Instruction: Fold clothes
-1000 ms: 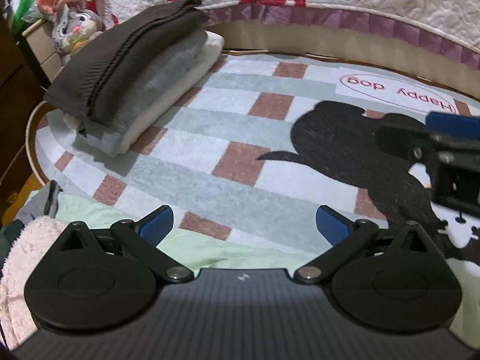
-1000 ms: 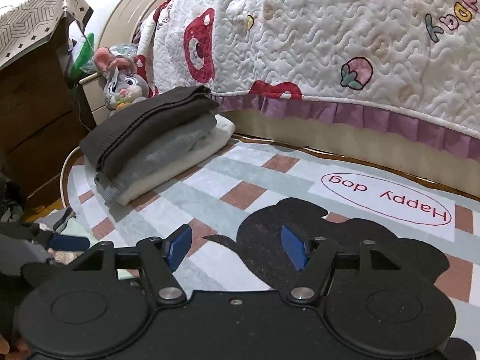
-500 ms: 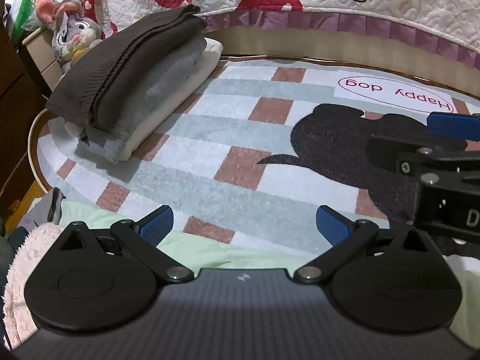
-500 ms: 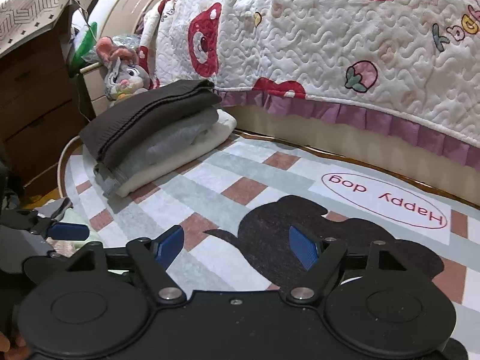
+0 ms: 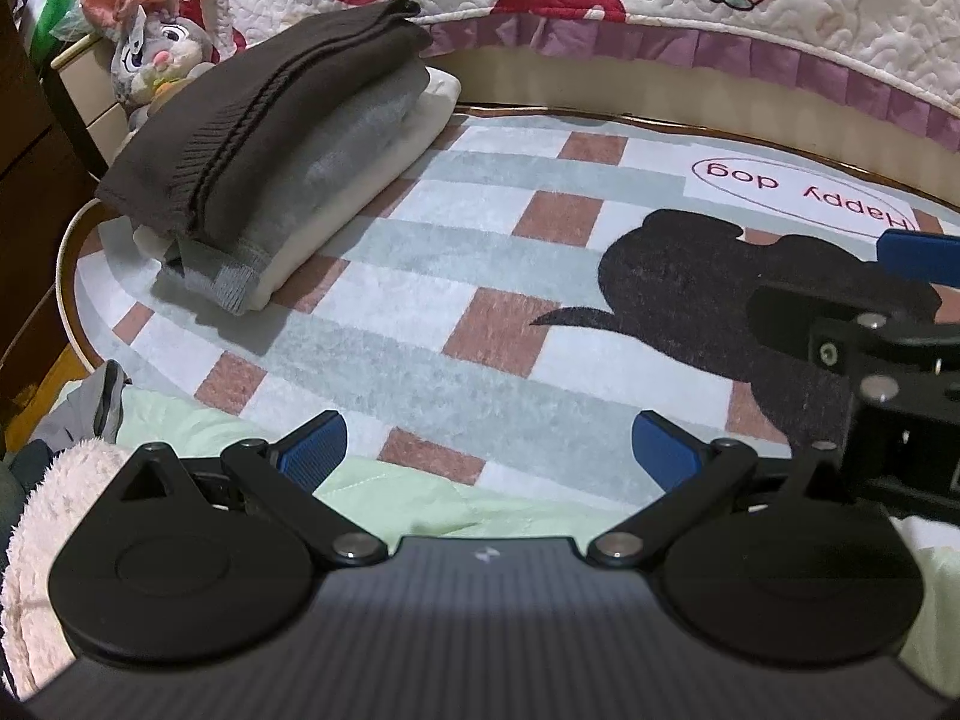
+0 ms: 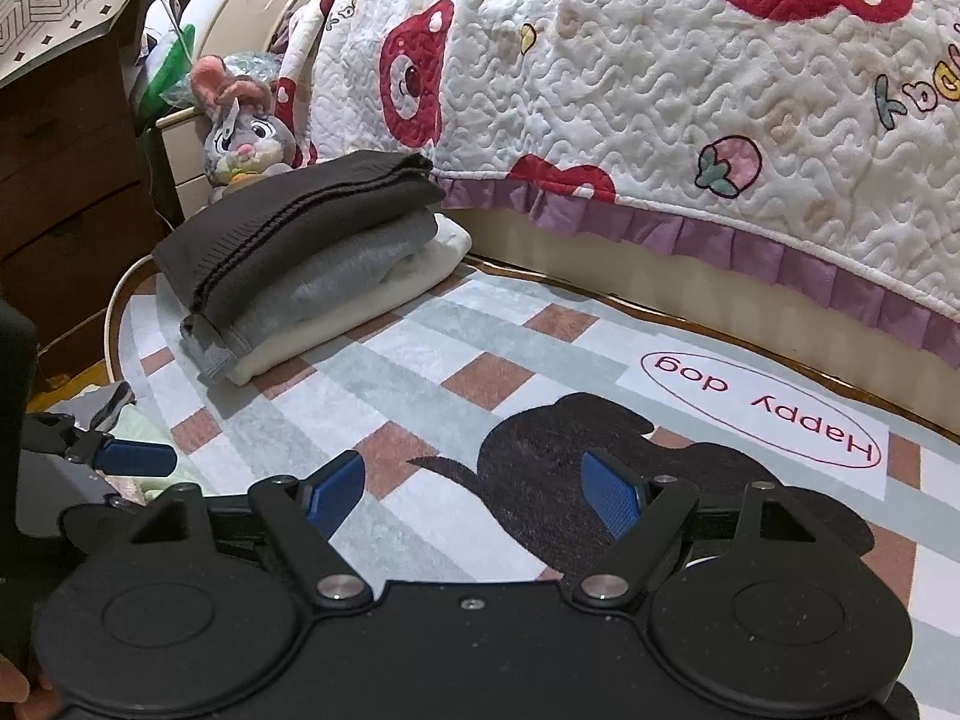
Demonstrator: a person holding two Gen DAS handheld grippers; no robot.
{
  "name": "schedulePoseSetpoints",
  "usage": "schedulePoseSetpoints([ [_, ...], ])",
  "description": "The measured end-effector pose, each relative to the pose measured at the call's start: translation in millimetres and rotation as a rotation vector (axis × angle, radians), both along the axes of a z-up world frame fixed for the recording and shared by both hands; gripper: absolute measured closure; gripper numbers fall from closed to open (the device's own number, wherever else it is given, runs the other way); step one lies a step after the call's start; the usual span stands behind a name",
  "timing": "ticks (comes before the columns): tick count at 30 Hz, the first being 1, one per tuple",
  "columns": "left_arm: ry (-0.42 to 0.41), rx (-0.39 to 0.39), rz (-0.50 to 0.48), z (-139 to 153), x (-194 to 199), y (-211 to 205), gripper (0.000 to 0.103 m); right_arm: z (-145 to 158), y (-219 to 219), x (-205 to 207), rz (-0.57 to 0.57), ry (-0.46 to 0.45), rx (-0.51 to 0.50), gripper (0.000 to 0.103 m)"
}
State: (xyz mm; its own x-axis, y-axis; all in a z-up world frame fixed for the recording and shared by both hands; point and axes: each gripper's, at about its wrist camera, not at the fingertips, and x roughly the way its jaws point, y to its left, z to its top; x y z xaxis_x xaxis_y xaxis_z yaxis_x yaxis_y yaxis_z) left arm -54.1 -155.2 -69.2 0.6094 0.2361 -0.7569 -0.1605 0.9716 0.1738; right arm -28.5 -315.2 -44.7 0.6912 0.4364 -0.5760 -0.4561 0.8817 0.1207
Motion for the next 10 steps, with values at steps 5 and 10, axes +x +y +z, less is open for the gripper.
schedulePoseSetpoints([
  [5, -0.002, -0.010, 0.003, 1.7, -0.7, 3.7, 0.000, 0.0, 2.4, 0.5, -0.010, 0.007, -0.015, 0.020],
  [10, 0.003, -0.023, -0.008, 2.8, -2.1, 4.0, 0.000, 1.0, 4.8, -1.2, -0.009, 0.004, -0.033, 0.020],
])
